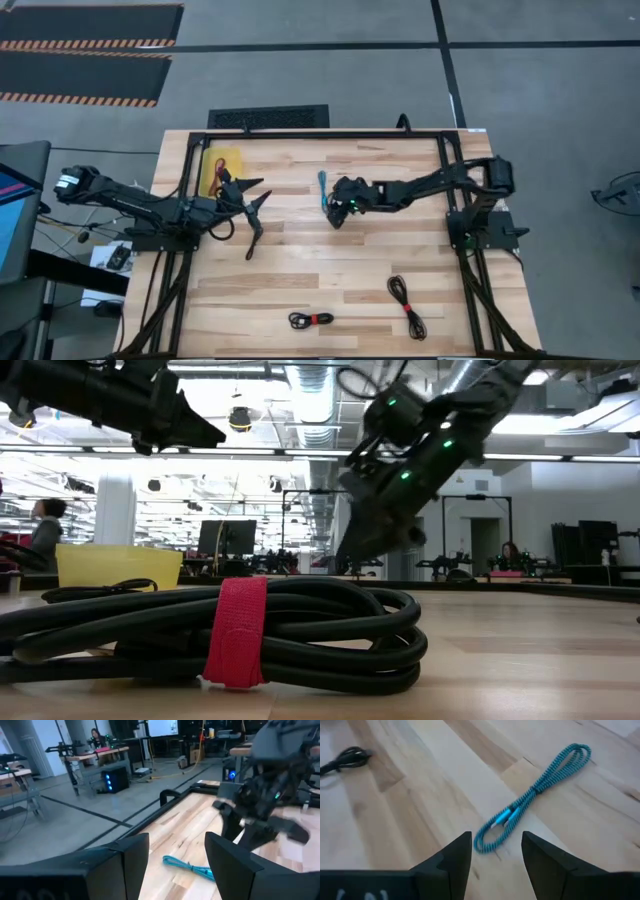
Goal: Pick and place USB-C Cables
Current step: Put the blue USB cable into the yellow bin
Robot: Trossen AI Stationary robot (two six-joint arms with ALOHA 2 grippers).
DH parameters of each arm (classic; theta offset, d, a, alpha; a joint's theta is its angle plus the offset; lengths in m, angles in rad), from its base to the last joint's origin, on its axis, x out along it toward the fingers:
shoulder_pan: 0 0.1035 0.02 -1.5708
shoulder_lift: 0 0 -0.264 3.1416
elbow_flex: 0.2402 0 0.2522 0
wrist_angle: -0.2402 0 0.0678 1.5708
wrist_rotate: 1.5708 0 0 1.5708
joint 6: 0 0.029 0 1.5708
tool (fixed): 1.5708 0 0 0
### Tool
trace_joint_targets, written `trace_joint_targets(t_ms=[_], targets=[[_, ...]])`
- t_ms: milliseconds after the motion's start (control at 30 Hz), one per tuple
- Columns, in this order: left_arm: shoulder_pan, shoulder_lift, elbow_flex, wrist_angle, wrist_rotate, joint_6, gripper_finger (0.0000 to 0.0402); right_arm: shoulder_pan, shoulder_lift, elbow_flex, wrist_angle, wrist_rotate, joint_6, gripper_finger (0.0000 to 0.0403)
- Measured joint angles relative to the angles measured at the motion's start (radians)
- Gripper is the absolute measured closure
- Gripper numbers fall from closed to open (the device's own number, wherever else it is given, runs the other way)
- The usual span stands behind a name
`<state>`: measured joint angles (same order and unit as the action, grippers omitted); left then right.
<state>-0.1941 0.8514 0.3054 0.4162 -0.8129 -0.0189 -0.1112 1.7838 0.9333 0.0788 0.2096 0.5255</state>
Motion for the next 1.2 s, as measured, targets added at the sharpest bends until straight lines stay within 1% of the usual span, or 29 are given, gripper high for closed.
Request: trace_joint_targets(t_ms=[233,367,433,500,600,767,833,900,967,1100,1200], targets=[[-0.002,-0.059,0.000,-0.050,-0.004,0.000,0.0217,-0.036,0.155,0.138,-0.079,0.023,0.035,0.0207],[-0.002,-0.095,0.000,-0.100,-0.013,0.008,0.0217,-0.043,0.230,0.206,-0.110,0.003,0.054,0.0209],[-0.002,-0.116,0.000,-0.115,-0.014,0.008,0.0217,-0.042,0.261,0.252,-0.159,-0.007,0.053,0.0216],[-0.002,-0.135,0.000,-0.132,-0.014,0.008,0.0217,-0.041,0.292,0.297,-0.222,-0.006,0.050,0.0231],[-0.003,-0.158,0.000,-0.156,-0.014,0.008,0.0217,-0.034,0.318,0.347,-0.286,0.003,0.033,0.0267],[-0.003,-0.181,0.000,-0.179,-0.014,0.000,0.0217,-0.017,0.324,0.375,-0.295,0.024,0.016,0.0341],[-0.003,-0.187,0.000,-0.181,-0.013,-0.001,0.0217,-0.015,0.325,0.388,-0.297,0.023,0.006,0.0362],[-0.003,-0.196,0.000,-0.180,-0.014,-0.001,0.0217,-0.012,0.328,0.401,-0.299,0.017,0.000,0.0373],[-0.003,-0.207,0.000,-0.181,-0.014,-0.001,0.0217,-0.009,0.330,0.410,-0.299,0.015,-0.002,0.0374],[-0.012,-0.230,0.000,-0.183,-0.014,0.009,0.0217,-0.003,0.333,0.424,-0.298,0.000,-0.003,0.0356],[-0.030,-0.249,0.000,-0.183,-0.021,0.036,0.0217,0.004,0.334,0.430,-0.268,-0.033,0.001,0.0353]])
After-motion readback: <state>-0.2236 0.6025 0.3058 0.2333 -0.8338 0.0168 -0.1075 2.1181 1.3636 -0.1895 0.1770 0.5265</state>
